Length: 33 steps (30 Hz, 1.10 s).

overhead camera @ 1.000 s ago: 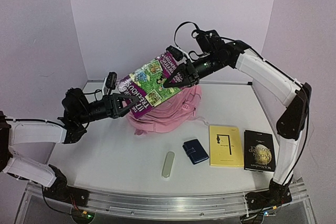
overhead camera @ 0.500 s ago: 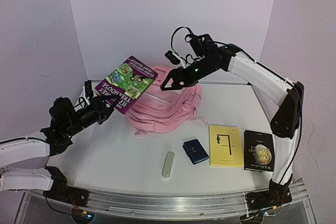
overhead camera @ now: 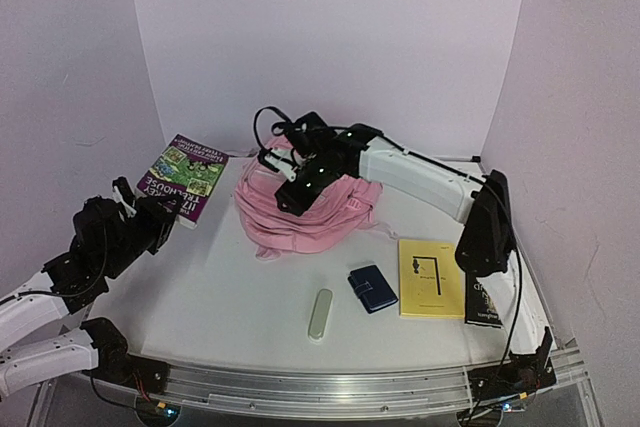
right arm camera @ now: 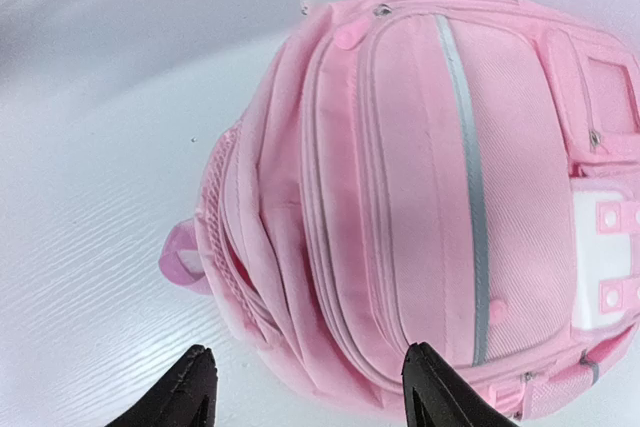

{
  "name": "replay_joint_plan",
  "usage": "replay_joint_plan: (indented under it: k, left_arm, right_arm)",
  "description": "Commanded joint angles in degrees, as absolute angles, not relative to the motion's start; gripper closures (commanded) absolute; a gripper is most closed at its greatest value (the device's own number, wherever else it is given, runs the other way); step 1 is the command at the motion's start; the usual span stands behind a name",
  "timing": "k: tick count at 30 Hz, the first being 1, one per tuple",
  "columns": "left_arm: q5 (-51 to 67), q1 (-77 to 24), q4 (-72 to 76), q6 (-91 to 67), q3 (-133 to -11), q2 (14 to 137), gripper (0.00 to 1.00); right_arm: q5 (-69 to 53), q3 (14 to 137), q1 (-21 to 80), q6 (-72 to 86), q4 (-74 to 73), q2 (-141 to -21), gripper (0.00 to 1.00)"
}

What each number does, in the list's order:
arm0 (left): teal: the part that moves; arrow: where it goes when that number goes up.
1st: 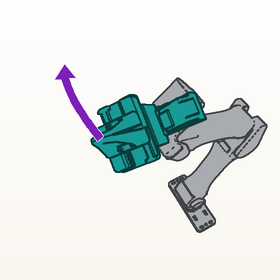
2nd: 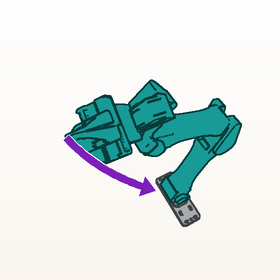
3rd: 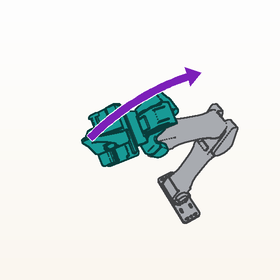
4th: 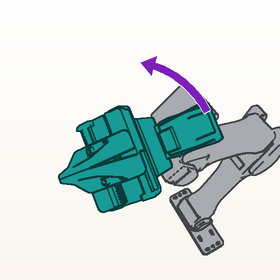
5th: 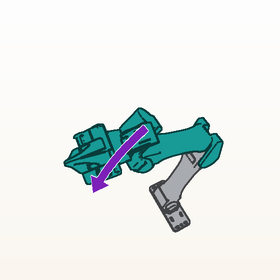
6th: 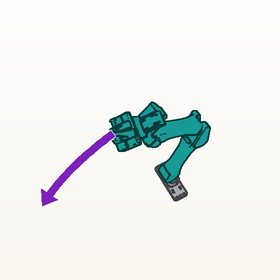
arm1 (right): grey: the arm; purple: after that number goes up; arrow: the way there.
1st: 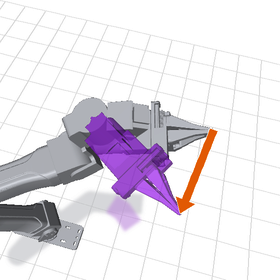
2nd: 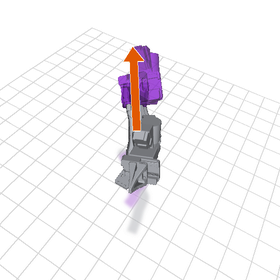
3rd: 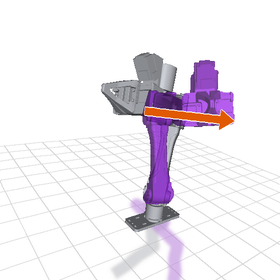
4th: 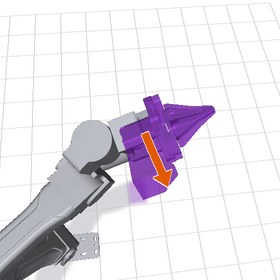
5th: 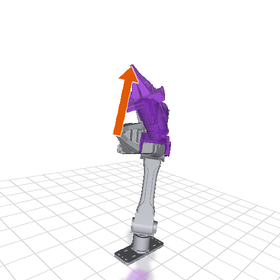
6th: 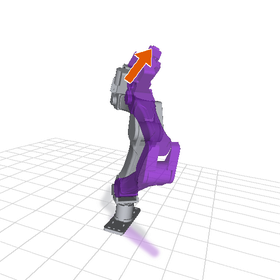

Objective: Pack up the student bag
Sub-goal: Place the book in the student bag.

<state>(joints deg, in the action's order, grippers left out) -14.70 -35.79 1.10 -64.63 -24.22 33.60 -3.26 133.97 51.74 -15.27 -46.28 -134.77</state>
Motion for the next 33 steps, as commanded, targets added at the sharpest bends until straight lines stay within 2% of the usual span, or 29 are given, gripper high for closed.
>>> replay_joint_plan:
  k: [1,10,19,27,29,31,33]
  left_arm:
    - [-19.71,-35.72,-0.1,-65.2,-26.53,29.0,1.0]
    - [-20.56,-35.68,-3.88,-65.52,-26.92,26.55,1.0]
    - [-20.57,-35.69,-4.37,-65.4,-26.96,26.54,1.0]
    - [-21.27,-35.69,-5.35,-66.41,-26.31,25.67,1.0]
    - [-21.35,-35.69,-5.41,-66.77,-26.06,25.64,1.0]
    - [-21.43,-35.73,-5.36,-67.03,-25.86,25.74,1.0]
    - [-21.31,-35.69,-5.36,-67.14,-25.77,25.79,1.0]
  right_arm:
    - [6.84,141.76,54.32,-19.95,-44.53,-140.76,0.38]
    - [11.38,144.66,55.81,-22.76,-39.75,-147.9,0.4]
    - [17.25,142.6,55.83,-27.34,-36.72,-151.16,0.41]
    - [15.8,135.07,55.81,-28.67,-36.8,-148.01,0.34]
    - [16.53,133.74,55.82,-29.42,-36.77,-147.69,0.41]
    - [17.44,133.16,55.81,-29.93,-36.72,-147.42,0.55]
    - [18.03,133.51,55.81,-29.59,-36.74,-146.61,0.73]
